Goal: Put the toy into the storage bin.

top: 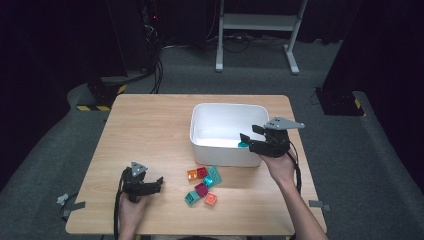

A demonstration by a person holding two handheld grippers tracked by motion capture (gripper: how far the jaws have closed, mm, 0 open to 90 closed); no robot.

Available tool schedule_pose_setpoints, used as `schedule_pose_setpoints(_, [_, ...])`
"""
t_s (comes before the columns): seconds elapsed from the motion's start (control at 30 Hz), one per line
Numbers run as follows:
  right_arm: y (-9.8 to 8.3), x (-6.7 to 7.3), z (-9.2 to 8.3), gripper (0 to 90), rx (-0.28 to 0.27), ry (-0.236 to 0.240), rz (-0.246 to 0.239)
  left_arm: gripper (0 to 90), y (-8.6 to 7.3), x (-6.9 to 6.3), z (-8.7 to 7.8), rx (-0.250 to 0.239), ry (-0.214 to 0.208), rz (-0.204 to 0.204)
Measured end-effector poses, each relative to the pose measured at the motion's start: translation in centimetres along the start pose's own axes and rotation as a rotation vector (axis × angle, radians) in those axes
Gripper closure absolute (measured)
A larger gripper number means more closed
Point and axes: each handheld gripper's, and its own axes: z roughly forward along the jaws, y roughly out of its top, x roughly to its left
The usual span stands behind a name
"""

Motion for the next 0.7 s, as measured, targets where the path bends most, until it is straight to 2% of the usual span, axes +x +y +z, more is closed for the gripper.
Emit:
schedule_pose_setpoints(0.1, [-0.4, 0.4, -0.5, 41.5, -0.014, 0.008, 0.005, 10.5, 0.0, 0.0, 0.0, 0.001, 0.001, 0.002])
schedule_pose_setpoints(0.33, [-2.2, 2.0, -1.4, 42.9, -0.025, 0.034, -0.016, 10.5, 0.0, 0.0, 0.0, -0.001, 0.001, 0.0])
schedule_pose_setpoints(0.47, [-3.3, 2.7, -1.5, 43.7, -0.017, 0.04, -0.029, 10.5, 0.0, 0.0, 0.0, 0.0, 0.001, 0.001])
schedule_pose_setpoints(0.6, [-4.5, 3.4, -1.3, 43.7, -0.006, 0.067, -0.028, 10.5, 0.0, 0.0, 0.0, 0.002, 0.0, 0.003])
schedule_pose_setpoints(0.7, [-5.5, 4.1, -0.8, 43.7, 0.019, 0.062, -0.05, 10.5, 0.0, 0.0, 0.0, -0.001, 0.001, 0.0])
